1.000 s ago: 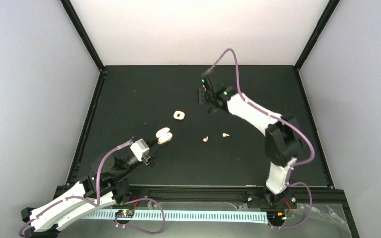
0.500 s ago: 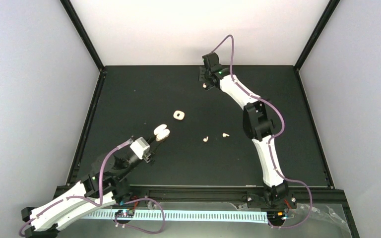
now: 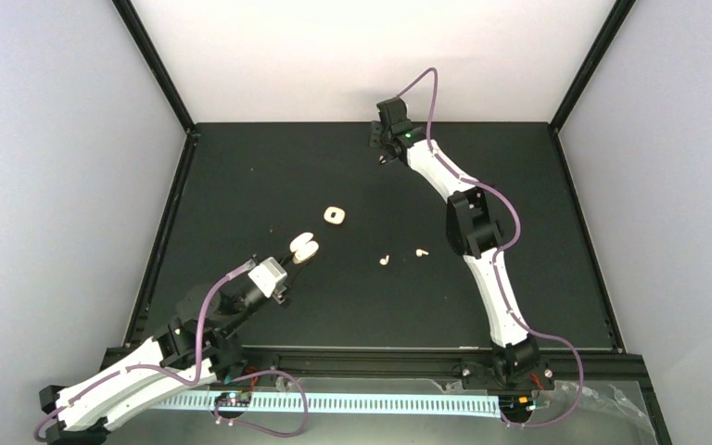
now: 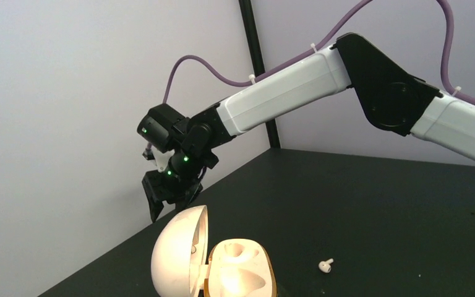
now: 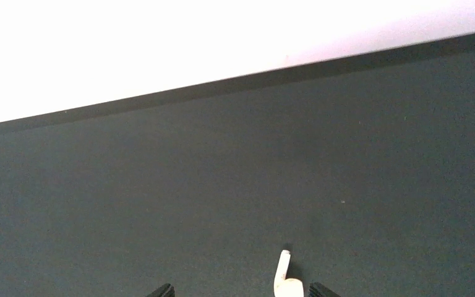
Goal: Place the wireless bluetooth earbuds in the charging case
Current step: Pick up the earbud from the center of the board.
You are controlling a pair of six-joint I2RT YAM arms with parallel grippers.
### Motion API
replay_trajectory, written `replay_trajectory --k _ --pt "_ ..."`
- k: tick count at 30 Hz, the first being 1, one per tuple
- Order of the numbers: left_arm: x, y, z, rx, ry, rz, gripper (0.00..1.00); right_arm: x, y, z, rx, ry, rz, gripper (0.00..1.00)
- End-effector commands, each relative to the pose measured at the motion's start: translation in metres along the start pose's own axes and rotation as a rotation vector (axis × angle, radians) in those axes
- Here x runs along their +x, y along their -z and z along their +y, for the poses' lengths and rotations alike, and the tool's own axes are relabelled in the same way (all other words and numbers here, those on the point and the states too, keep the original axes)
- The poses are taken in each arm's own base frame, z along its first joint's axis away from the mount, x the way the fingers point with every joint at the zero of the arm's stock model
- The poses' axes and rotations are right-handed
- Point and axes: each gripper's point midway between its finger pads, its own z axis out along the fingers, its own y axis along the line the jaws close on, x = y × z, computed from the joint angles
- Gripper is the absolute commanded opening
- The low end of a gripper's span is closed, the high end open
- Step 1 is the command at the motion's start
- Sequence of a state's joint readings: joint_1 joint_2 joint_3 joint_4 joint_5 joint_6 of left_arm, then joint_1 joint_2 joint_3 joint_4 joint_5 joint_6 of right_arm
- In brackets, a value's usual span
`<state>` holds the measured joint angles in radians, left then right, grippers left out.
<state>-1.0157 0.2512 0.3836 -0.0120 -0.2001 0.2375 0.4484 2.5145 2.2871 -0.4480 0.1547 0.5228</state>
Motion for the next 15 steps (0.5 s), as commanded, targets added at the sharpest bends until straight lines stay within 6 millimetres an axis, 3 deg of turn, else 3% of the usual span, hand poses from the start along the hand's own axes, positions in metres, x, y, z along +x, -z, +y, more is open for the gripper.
replay_trajectory --k 1,7,10,13,15 --pt "-0.001 0.000 0.000 -0.002 -0.021 -0.003 0.02 0.008 -0.012 -0.001 -0.011 -0.071 0.014 0.56" --pt "-0.001 0.001 0.001 -0.006 -0.018 0.000 0.02 0.026 -0.023 -0.005 -0.016 -0.177 0.065 0.52" --pt "-0.001 0.001 0.002 -0.012 -0.019 0.000 0.02 0.029 -0.019 -0.007 -0.008 -0.182 0.078 0.50" --pt "-0.002 0.002 0.003 -0.015 -0.018 -0.004 0.02 0.027 0.002 -0.002 -0.025 -0.142 0.070 0.50" --pt "-0.004 0.002 0.003 -0.013 -0.018 -0.011 0.01 0.020 0.029 0.005 -0.038 -0.103 0.041 0.49"
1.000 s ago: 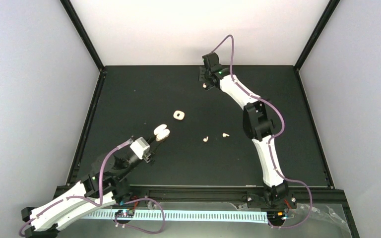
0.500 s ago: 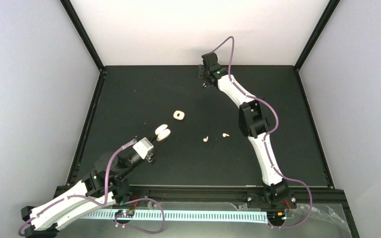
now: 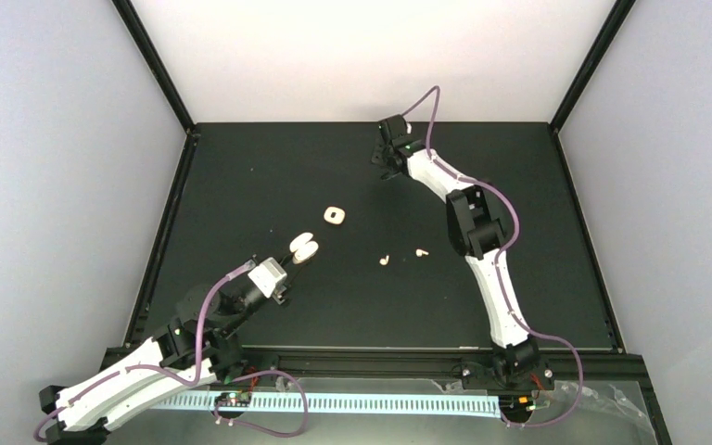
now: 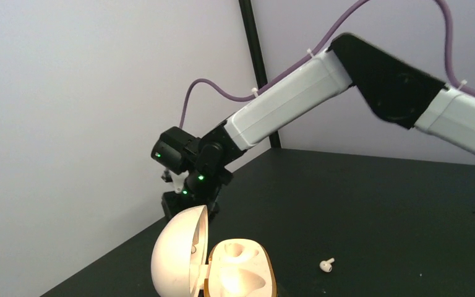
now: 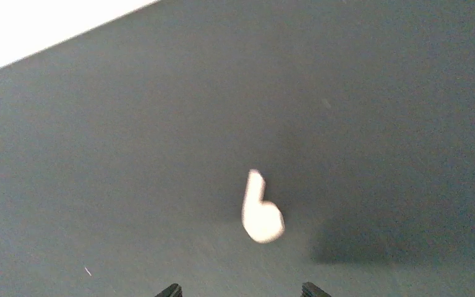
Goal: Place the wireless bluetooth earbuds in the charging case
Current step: Pick up the earbud from the center of the board.
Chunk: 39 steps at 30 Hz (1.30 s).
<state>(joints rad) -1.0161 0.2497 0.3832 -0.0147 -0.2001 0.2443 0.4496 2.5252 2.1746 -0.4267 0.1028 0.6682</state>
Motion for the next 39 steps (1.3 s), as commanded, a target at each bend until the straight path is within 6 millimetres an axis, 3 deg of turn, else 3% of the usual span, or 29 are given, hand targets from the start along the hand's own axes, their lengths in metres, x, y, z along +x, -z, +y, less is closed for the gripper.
replay_trajectory --k 1,5,6,8,12,18,20,25,29,35,39 --pt "-0.006 0.002 0.003 -0.012 -0.009 -0.018 0.02 -0.024 0.069 0.027 -0.066 0.049 -0.093 0.50" --pt "-0.013 0.004 0.004 -0.010 -0.005 -0.043 0.01 -0.017 0.148 0.034 -0.106 0.099 -0.149 0.50" --pt "-0.015 0.004 0.004 -0.009 -0.004 -0.050 0.02 -0.018 0.175 0.036 -0.130 0.101 -0.166 0.50" --pt "-0.018 0.006 0.005 -0.011 -0.001 -0.059 0.01 0.002 0.202 0.029 -0.139 0.129 -0.148 0.50" --pt "-0.022 0.011 0.010 -0.029 0.013 -0.063 0.01 0.054 0.245 0.002 -0.161 0.210 -0.052 0.50" --pt "-0.028 0.018 0.019 -0.070 0.066 -0.090 0.02 0.093 0.316 -0.026 -0.178 0.345 -0.042 0.51" --pt "-0.029 0.018 0.022 -0.082 0.082 -0.086 0.02 0.107 0.328 -0.038 -0.177 0.385 -0.028 0.51" --pt "-0.024 0.019 0.026 -0.105 0.121 -0.065 0.02 0.154 0.322 -0.066 -0.120 0.497 0.085 0.50" --pt "-0.024 0.018 0.024 -0.097 0.119 -0.071 0.02 0.192 0.309 -0.068 -0.090 0.570 0.174 0.49" --pt "-0.025 0.014 0.017 -0.063 0.113 -0.072 0.01 0.230 0.289 -0.048 -0.113 0.631 0.251 0.48" --pt "-0.023 0.011 0.013 -0.043 0.117 -0.063 0.01 0.233 0.269 -0.027 -0.091 0.696 0.256 0.46"
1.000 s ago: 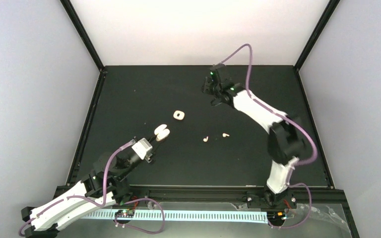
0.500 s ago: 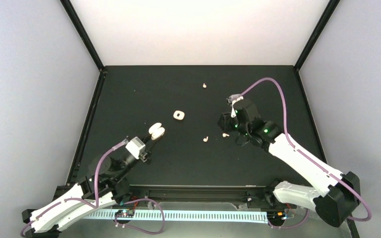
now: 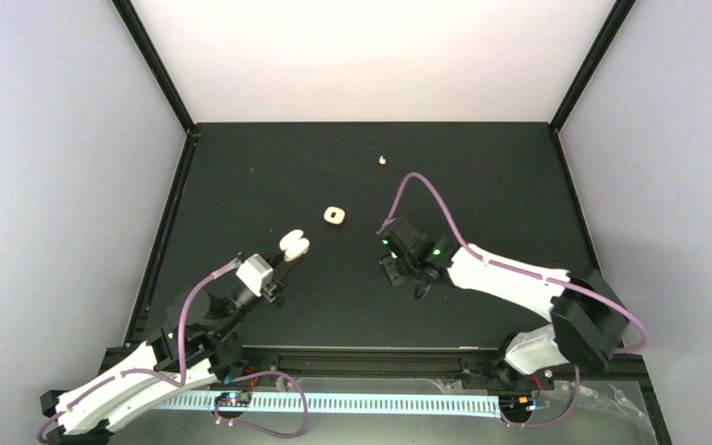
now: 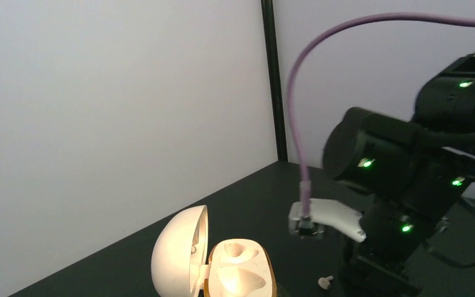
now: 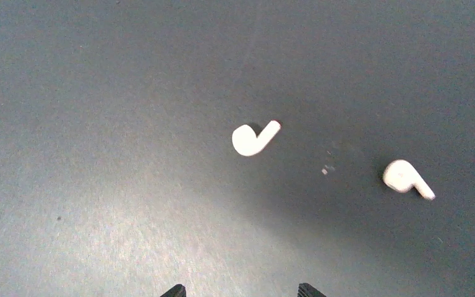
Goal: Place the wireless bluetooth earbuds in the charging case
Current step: Pick up the earbud from the center of the board.
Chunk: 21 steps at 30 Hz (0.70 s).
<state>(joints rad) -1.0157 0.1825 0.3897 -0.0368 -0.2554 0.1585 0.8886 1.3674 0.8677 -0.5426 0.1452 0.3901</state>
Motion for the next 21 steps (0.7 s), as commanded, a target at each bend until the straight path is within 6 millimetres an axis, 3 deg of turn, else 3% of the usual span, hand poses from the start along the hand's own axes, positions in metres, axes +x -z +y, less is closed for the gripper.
replay_trajectory --k 1,8,13,21 --pt "-0.012 -0.001 -0.003 0.024 0.020 -0.021 0.02 -0.031 -0.013 0.015 0.026 0.058 -0.048 0.46" --pt "-0.010 -0.001 -0.001 0.010 -0.014 -0.006 0.01 -0.051 -0.039 0.020 0.089 0.164 -0.015 0.43" --pt "-0.009 0.002 0.001 0.006 -0.031 0.004 0.02 -0.042 -0.050 0.024 0.057 0.134 0.005 0.36" --pt "-0.009 0.002 -0.002 0.024 -0.050 0.003 0.01 -0.019 -0.070 0.009 0.121 0.087 0.043 0.15"
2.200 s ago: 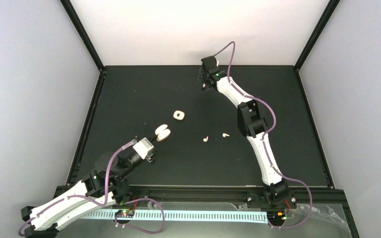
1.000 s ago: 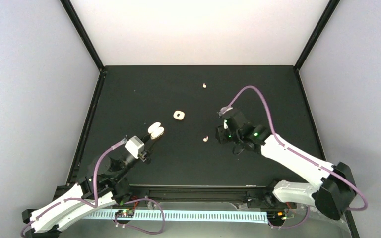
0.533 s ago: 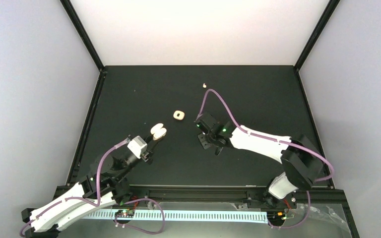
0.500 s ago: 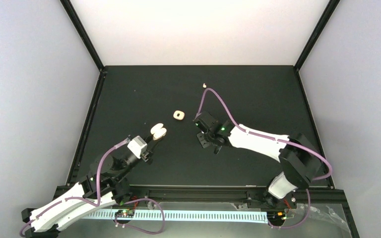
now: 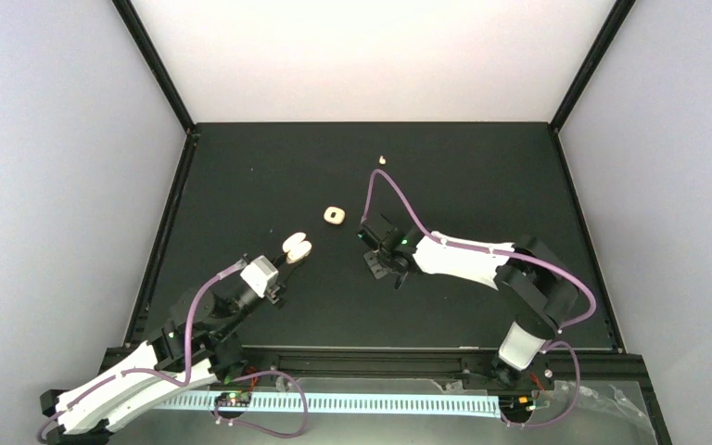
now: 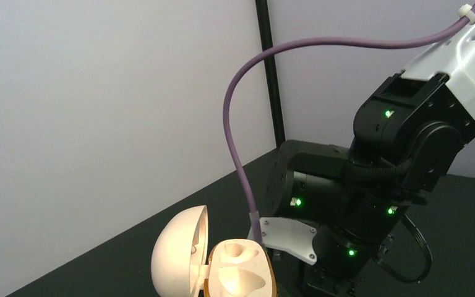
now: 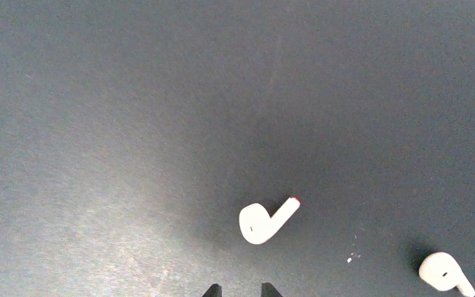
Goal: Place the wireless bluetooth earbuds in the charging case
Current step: Pick up the earbud from the center of the board.
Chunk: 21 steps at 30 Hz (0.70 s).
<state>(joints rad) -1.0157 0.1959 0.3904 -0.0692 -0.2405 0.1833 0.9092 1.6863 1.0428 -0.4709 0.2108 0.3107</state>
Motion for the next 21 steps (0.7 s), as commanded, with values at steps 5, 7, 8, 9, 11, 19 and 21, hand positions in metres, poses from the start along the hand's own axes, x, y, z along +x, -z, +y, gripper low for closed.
replay_trajectory --k 5,7,8,9,11,19,21 --pt "-0.018 0.004 0.002 0.008 -0.027 -0.034 0.02 0.009 -0.022 -0.008 0.070 -0.024 0.020 0.11" --pt "-0.018 0.004 0.002 0.008 -0.028 -0.035 0.01 0.006 -0.024 -0.008 0.078 -0.026 0.019 0.10" --pt "-0.018 0.004 0.002 0.008 -0.028 -0.035 0.02 0.005 -0.025 -0.008 0.083 -0.026 0.019 0.10" --pt "-0.018 0.004 0.002 0.008 -0.028 -0.036 0.02 0.003 -0.025 -0.009 0.088 -0.027 0.017 0.09" --pt "-0.019 0.005 0.002 0.007 -0.029 -0.038 0.02 0.002 -0.028 -0.010 0.102 -0.029 0.020 0.09" --pt "-0.018 0.005 0.002 0.007 -0.032 -0.034 0.02 -0.010 -0.038 -0.013 0.110 -0.054 0.016 0.08" --pt "-0.017 0.004 0.002 0.006 -0.035 -0.031 0.02 -0.016 -0.040 -0.012 0.105 -0.060 0.013 0.07"
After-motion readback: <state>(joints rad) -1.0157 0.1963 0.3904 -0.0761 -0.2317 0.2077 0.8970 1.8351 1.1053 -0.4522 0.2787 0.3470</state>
